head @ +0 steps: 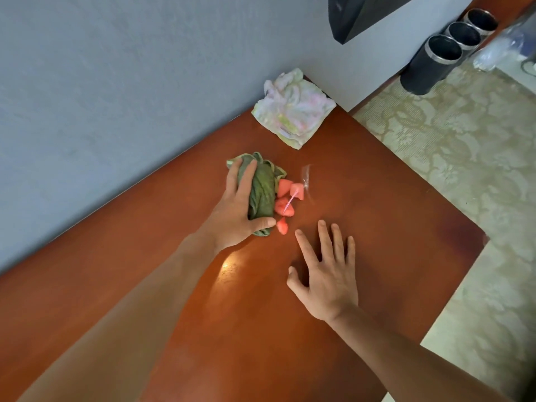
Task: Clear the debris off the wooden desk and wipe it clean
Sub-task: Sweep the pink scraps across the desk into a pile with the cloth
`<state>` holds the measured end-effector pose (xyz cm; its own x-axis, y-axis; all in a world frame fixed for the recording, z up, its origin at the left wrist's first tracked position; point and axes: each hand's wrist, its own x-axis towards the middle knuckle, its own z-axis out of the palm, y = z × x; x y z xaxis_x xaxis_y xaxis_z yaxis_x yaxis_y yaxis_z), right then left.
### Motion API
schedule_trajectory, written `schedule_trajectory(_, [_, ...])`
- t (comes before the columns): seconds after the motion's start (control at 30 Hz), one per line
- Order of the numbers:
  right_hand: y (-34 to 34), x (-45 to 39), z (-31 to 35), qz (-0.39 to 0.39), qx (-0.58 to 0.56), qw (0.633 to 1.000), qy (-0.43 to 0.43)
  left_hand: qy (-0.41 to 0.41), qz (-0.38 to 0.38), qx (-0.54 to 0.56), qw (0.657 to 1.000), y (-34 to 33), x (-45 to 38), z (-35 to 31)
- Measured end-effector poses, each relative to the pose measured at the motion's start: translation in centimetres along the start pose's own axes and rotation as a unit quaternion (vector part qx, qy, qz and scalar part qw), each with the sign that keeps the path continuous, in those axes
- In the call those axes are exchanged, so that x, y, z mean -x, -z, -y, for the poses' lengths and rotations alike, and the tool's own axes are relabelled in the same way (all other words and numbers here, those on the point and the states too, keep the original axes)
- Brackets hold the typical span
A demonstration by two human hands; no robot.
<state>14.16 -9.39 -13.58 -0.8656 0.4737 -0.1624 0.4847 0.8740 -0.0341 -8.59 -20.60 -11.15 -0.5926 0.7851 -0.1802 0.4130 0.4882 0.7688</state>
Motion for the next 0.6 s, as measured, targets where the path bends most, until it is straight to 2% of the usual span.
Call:
schedule_trajectory(0.23, [0.4, -0.1, -0.2, -0.005, -0.006, 1.0, 0.0, -0.043, 0.01, -0.043, 0.998, -3.1, -3.6, -2.9])
schedule_trajectory(0.33, [0.4, 0.0, -0.2, -0.002, -0.016, 1.0, 0.0, -0.045, -0.023, -0.029, 0.998, -2.3, -3.4, -2.6])
schedule_trajectory(0.5, [0.3, 0.1, -0.2, 0.001, -0.018, 1.0, -0.002, -0.015, -0.112, -0.074, 0.991, 0.4, 2.0, 0.3])
schedule_trajectory(0.6, [0.4, 0.1, -0.1, 0.003, -0.018, 1.0, -0.005, 0.035, -0.126, -0.055, 0.99, 0.4, 7.2, 0.5])
